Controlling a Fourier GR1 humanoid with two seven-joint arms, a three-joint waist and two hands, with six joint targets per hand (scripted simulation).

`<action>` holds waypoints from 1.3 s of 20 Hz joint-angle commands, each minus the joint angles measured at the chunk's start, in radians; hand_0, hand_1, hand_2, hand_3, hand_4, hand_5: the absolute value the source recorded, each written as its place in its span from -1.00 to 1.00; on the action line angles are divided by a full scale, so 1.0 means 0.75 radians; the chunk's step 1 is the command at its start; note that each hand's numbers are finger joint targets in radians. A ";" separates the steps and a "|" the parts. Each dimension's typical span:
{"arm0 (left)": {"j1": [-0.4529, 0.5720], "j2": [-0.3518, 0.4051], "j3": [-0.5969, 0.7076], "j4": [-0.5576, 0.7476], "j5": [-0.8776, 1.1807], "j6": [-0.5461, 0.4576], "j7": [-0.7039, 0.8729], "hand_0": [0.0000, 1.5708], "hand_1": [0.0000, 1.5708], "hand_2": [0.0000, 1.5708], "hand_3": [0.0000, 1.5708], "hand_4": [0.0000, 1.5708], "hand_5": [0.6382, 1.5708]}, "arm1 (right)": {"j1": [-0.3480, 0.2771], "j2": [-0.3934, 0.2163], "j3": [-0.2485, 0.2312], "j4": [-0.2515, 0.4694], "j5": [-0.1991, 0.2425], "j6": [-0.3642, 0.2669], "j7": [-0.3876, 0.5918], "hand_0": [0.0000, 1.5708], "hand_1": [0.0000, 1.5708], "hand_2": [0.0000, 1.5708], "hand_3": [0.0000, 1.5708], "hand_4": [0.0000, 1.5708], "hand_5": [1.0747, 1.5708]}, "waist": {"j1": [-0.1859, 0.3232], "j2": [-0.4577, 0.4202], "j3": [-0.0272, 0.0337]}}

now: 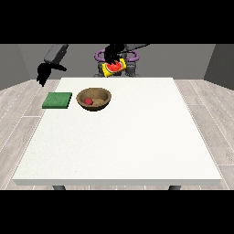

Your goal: Pick the cup and pour the ball into the bowl, then pick the bowl and place it on the pad

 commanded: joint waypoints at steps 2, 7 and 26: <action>0.059 0.050 0.274 -0.172 0.227 0.196 -0.013 -0.54 -0.54 1.00 1.00 0.26 0.97 | 0.013 -0.001 -0.038 0.023 -0.023 -0.051 0.000 -1.00 -1.00 -1.00 -1.00 -0.40 0.95 | 0.152 0.033 -0.0013; 0.213 0.069 0.476 -0.243 0.552 0.318 -0.171 -0.37 -0.37 1.00 0.98 0.12 0.99 | -0.059 -0.057 -0.099 -0.001 -0.068 -0.099 0.017 -1.00 -1.00 -1.00 -1.00 -0.40 0.95 | 0.240 0.170 -0.0025; 0.414 -0.010 0.914 -0.085 1.597 0.253 -0.755 -1.00 -1.00 -1.00 -1.00 -1.00 0.89 | -0.178 0.221 0.081 -0.165 -0.026 -0.212 0.136 -1.00 -1.00 -1.00 -1.00 -0.86 0.88 | 0.029 0.296 0.0007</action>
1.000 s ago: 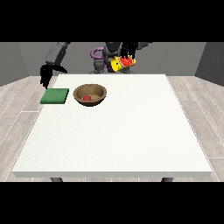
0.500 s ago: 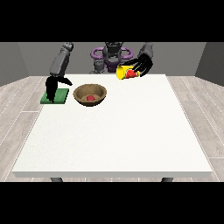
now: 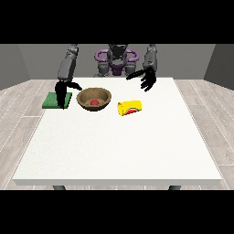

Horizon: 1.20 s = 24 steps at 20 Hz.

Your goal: Pick the cup and pour the ball into the bowl, then pick the bowl and place it on the pad

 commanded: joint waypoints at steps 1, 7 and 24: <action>0.055 0.001 0.059 0.088 0.074 -0.021 -0.085 -1.00 -1.00 -1.00 -1.00 -1.00 0.90 | 0.030 0.073 0.079 -0.006 0.042 -0.026 0.055 -1.00 -1.00 -1.00 -1.00 -0.97 0.88 | -0.064 -0.076 0.0022; 0.094 0.016 -0.003 -0.040 0.106 -0.112 -0.057 -1.00 -1.00 -1.00 -1.00 -1.00 0.93 | 0.043 0.047 0.012 0.146 0.019 -0.023 -0.105 -1.00 -1.00 -1.00 -1.00 -0.88 0.88 | 0.038 -0.041 0.0035; -0.016 0.052 -0.055 -0.171 0.114 -0.178 0.120 -1.00 -1.00 -1.00 -1.00 -1.00 0.98 | -0.051 0.089 -0.049 0.199 -0.064 -0.057 -0.014 -1.00 -1.00 -1.00 -1.00 -0.70 0.85 | 0.157 -0.023 0.0021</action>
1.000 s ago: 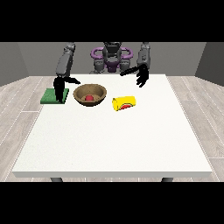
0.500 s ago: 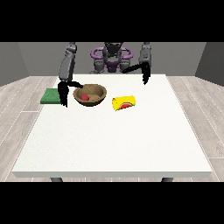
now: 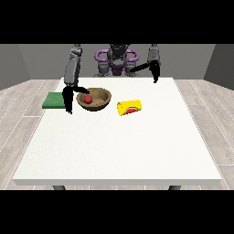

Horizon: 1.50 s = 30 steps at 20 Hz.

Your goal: Pick the cup and pour the ball into the bowl, then pick the bowl and place it on the pad

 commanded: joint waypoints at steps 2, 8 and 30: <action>0.084 0.005 0.011 0.015 0.042 -0.049 -0.009 -1.00 -1.00 -1.00 -1.00 -1.00 0.98 | -0.082 0.072 -0.010 0.041 -0.045 -0.053 0.109 -1.00 -1.00 -1.00 -1.00 -0.55 0.89 | 0.030 -0.067 0.0356; 0.115 0.065 0.064 0.007 0.065 -0.082 -0.042 -1.00 -1.00 -1.00 -1.00 -1.00 0.99 | -0.068 0.194 0.044 0.068 -0.015 -0.121 0.028 -1.00 -1.00 -1.00 -1.00 -0.53 0.90 | 0.008 -0.076 0.0364; 0.208 0.151 0.253 0.199 0.177 -0.112 -0.095 -1.00 -1.00 -1.00 -1.00 -1.00 1.00 | -0.188 0.029 0.183 0.053 0.132 -0.381 0.687 1.00 1.00 1.00 1.00 0.33 0.93 | -0.158 -0.320 0.0351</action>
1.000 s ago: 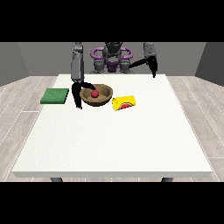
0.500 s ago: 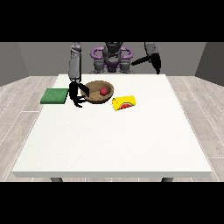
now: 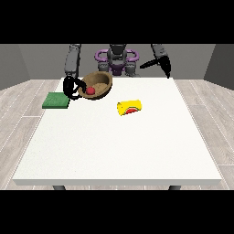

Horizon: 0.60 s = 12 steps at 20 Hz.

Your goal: Pick the cup and pour the ball into the bowl, then pick the bowl and place it on the pad

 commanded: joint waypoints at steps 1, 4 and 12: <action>0.059 0.050 0.048 0.048 0.015 -0.008 -0.098 -1.00 -1.00 -1.00 -1.00 -1.00 1.00 | -0.075 -0.123 -0.040 -0.030 -0.052 0.089 0.169 1.00 1.00 1.00 1.00 0.34 0.93 | -0.032 -0.006 0.0014; 0.039 0.024 0.045 0.045 0.023 0.008 -0.032 -1.00 -1.00 -1.00 -1.00 -1.00 1.00 | -0.015 -0.146 -0.030 -0.057 -0.049 0.139 0.139 1.00 1.00 1.00 1.00 0.35 0.97 | -0.064 -0.022 0.0020; 0.158 -0.013 0.034 0.076 -0.016 0.085 -0.202 -1.00 -1.00 -1.00 -1.00 -1.00 0.99 | 0.136 -0.205 -0.090 -0.066 -0.120 0.289 0.045 1.00 1.00 1.00 1.00 0.36 0.95 | -0.127 0.019 0.0017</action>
